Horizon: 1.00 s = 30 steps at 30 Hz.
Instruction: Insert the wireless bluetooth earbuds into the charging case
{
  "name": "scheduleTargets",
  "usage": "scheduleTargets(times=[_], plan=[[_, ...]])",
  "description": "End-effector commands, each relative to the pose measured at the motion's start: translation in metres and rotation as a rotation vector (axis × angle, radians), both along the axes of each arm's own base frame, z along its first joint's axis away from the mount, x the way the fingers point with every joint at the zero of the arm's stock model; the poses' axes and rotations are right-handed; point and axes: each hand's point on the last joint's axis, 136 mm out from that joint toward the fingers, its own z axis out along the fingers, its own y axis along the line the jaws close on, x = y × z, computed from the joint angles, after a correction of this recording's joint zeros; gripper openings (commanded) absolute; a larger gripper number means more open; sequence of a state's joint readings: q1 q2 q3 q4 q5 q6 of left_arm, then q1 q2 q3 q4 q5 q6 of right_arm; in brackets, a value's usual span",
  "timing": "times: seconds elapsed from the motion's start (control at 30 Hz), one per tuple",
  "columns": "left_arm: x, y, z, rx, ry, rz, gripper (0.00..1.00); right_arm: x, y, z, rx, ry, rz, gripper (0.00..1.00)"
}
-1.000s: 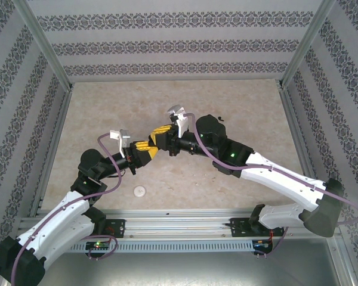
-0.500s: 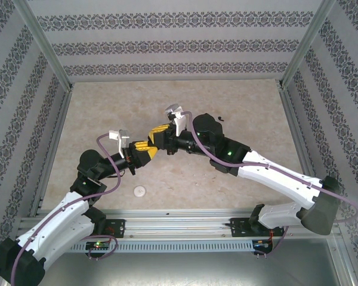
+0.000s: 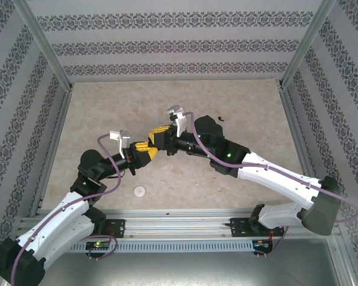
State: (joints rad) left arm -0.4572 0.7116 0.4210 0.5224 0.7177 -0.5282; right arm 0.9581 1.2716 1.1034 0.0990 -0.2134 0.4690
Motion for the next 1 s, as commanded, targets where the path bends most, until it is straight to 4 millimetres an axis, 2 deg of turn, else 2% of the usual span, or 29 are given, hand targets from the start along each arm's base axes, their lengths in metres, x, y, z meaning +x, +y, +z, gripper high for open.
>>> scheduleTargets(times=[0.0, 0.47, 0.6, 0.87, 0.97], plan=[[-0.005, 0.001, 0.016, -0.022, -0.075, 0.0, 0.0, -0.017, 0.001, -0.015, -0.038, 0.033, 0.041, 0.17], [-0.001, 0.001, 0.016, -0.018, -0.07, 0.014, 0.0, -0.029, 0.005, -0.021, -0.124, 0.004, 0.052, 0.17], [-0.001, 0.001, 0.016, -0.023, -0.067, 0.011, 0.0, -0.021, 0.002, -0.022, -0.146, 0.005, 0.005, 0.17], [-0.003, 0.001, 0.016, -0.025, -0.059, 0.002, 0.0, -0.006, -0.004, -0.01, -0.168, -0.051, -0.059, 0.17], [-0.006, 0.0, 0.016, -0.027, -0.057, -0.015, 0.0, 0.005, -0.009, -0.012, -0.185, -0.054, -0.083, 0.17]])
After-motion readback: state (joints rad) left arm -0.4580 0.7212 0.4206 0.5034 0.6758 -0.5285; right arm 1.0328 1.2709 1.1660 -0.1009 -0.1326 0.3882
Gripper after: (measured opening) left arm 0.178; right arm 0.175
